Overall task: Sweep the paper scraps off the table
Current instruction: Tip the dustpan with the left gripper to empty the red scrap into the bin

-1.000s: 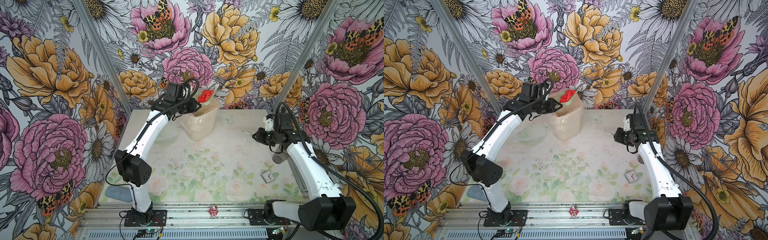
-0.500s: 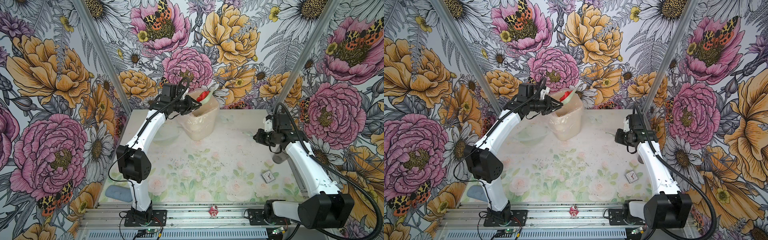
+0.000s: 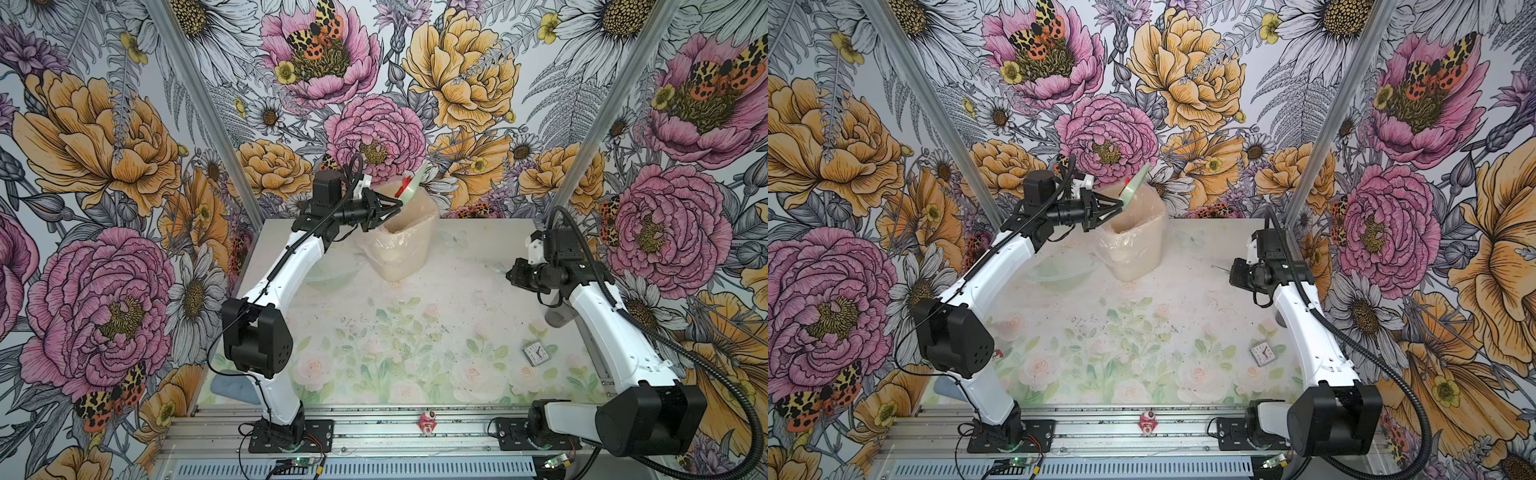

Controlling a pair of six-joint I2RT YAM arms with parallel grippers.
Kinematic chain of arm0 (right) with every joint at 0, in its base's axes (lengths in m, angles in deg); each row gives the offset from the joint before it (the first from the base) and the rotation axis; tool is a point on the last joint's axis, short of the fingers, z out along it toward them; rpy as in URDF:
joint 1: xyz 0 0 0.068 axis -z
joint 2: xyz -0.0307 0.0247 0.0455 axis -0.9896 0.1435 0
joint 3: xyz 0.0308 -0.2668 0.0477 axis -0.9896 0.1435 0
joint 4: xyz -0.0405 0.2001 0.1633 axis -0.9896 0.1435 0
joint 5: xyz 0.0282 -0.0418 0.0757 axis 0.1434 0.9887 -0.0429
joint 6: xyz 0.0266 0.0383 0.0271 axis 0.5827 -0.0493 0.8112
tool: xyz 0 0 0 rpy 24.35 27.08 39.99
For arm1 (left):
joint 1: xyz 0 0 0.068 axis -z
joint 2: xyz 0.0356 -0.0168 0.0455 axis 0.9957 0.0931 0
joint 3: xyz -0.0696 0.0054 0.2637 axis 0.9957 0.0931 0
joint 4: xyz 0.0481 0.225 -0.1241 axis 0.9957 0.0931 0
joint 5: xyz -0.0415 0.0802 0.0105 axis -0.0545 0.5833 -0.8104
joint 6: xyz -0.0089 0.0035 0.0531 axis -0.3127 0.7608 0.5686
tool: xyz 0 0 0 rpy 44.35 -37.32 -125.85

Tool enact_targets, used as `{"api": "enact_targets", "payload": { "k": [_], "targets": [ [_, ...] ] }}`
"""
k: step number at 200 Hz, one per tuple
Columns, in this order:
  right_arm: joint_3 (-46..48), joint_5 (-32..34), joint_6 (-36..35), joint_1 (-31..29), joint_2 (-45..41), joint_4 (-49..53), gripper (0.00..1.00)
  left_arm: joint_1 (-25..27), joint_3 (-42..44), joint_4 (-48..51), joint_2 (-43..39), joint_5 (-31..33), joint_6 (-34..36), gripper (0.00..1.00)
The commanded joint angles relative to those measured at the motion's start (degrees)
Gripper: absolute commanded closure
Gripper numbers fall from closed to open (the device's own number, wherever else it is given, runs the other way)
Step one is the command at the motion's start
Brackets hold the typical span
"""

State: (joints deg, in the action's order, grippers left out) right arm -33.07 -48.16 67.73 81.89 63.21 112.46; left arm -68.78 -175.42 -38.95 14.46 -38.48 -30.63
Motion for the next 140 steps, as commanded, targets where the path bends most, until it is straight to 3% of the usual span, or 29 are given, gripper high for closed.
{"api": "enact_targets", "payload": {
  "k": [1,39,78,140],
  "targets": [
    [0.29,0.57,-0.96,-0.05,-0.24,-1.14,1.0,-0.68,1.33,-5.86,-2.88,-2.18,-4.2,1.0],
    [0.1,0.55,-1.13,-0.05,-0.28,-1.14,1.0,-1.31,5.24,-10.98,-3.25,-3.34,-10.79,1.0],
    [0.37,0.58,-1.18,0.03,-0.13,-1.14,1.0,-1.97,10.0,-20.97,-3.64,-4.59,-22.22,1.0],
    [0.29,0.54,-1.17,-0.02,0.27,-1.22,1.0,-1.48,12.08,-29.56,-4.95,-3.37,-30.24,1.0]
  ]
}}
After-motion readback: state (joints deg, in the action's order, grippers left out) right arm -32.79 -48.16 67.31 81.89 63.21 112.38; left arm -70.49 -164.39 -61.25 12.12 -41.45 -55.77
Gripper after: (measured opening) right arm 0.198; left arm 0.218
